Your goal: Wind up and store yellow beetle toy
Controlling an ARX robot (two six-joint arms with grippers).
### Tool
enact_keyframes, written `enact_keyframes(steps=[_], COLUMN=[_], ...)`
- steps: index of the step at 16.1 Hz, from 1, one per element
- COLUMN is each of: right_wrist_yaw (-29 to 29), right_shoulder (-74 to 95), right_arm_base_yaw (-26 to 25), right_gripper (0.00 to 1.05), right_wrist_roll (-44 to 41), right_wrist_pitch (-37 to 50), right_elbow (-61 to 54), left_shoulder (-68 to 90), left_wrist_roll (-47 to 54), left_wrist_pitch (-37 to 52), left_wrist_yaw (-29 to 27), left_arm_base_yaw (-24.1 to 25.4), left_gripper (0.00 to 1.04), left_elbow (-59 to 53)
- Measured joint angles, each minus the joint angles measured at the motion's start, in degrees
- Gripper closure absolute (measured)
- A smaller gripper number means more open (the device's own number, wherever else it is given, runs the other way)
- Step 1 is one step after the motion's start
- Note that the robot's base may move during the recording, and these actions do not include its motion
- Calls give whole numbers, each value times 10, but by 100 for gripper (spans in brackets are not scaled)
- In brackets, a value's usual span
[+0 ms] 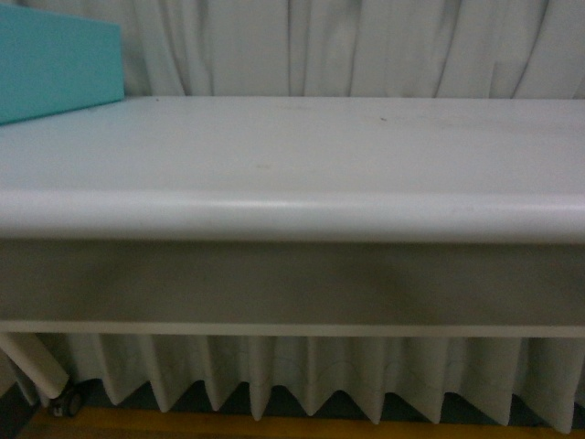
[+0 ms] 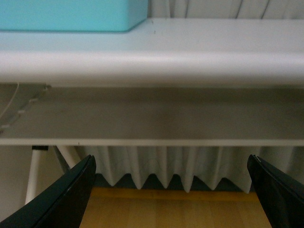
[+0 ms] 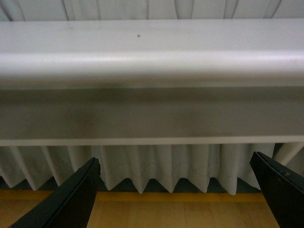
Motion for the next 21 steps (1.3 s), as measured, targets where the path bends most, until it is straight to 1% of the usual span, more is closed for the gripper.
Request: enact_keyframes(steps=[21], right_wrist_yaw=[0], right_shoulder=[0], right_arm_base_yaw=[0], right_gripper=[7], right_wrist_roll=[0], right_wrist_pitch=[-1], right_elbow=[0], left_shoulder=[0], left_wrist_roll=[0], left_wrist_pitch=[-1], left_wrist_yaw=[0], left_arm_base_yaw=[0], left_gripper=[7], left_elbow=[0])
